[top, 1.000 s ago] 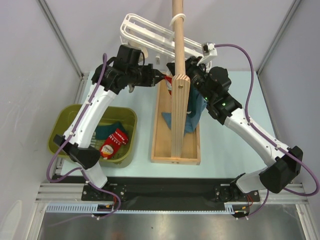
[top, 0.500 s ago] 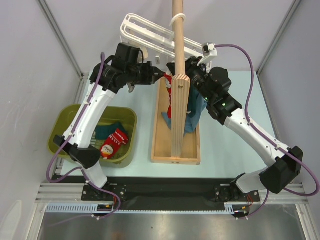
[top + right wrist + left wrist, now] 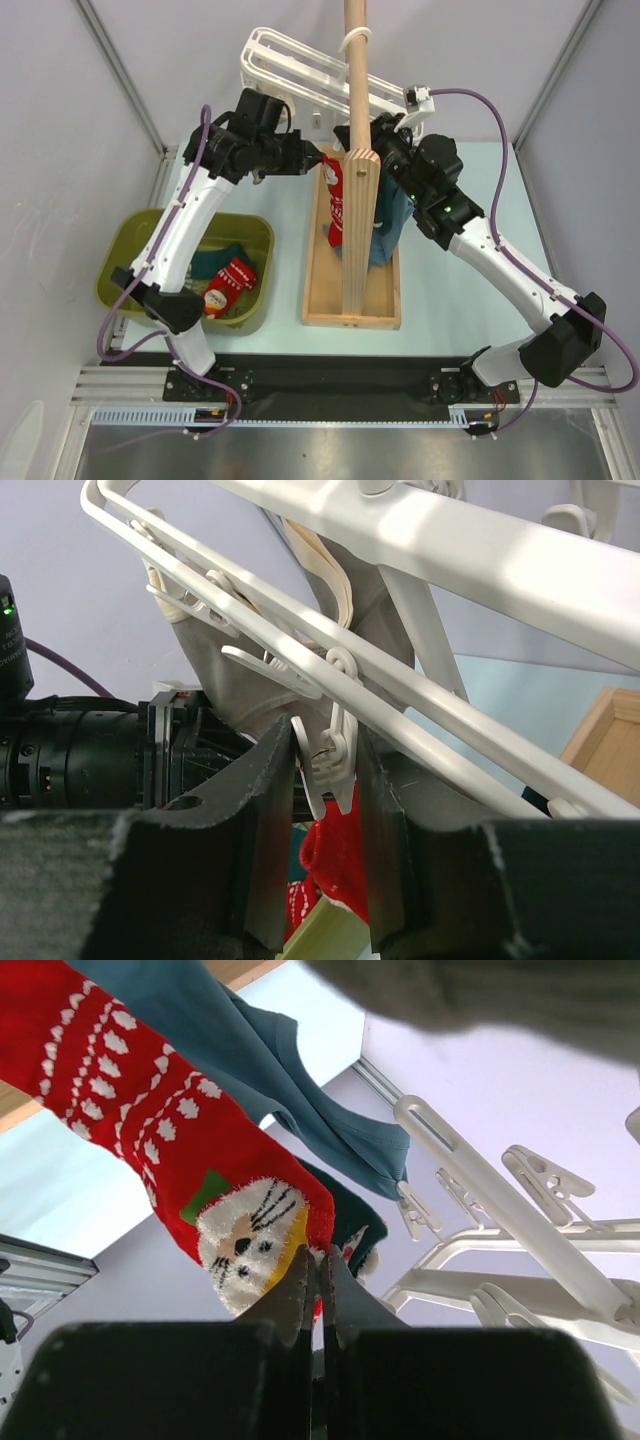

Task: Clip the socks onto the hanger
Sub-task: Clamp the sock onto the hanger.

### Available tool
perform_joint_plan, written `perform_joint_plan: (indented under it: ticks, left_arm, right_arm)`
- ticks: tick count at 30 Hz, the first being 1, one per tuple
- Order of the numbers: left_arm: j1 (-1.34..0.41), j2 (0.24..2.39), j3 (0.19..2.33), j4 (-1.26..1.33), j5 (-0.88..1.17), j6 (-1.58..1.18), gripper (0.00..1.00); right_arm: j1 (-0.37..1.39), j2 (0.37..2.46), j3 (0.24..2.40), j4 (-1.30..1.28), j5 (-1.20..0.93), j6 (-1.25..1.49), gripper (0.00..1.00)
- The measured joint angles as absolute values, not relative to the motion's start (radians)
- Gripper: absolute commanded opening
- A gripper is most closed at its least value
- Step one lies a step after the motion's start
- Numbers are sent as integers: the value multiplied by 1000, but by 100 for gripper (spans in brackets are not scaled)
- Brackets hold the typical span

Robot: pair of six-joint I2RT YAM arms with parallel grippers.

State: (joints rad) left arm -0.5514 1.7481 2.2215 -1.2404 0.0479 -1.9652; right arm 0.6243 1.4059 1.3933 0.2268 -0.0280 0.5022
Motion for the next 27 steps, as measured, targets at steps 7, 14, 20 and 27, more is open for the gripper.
perform_joint_plan:
  ticks: [7,14,20,27]
  left_arm:
    - [-554,1795,2319,-1260,44,-1967,0]
    - [-560,1818,2333,-1266,44,-1969,0]
    - [-561,1826,2352,-1266,39,-1974,0]
    - [-561,1829,2355,-1265,39,-1974,0]
  right_arm:
    - [624,1406,1393,226,-28,495,0]
    - [624,1406,1393,226,-28,494,0]
    - [624,1406,1390,228,-28,480,0]
    - [625,1406,1376,249,-28,461,0]
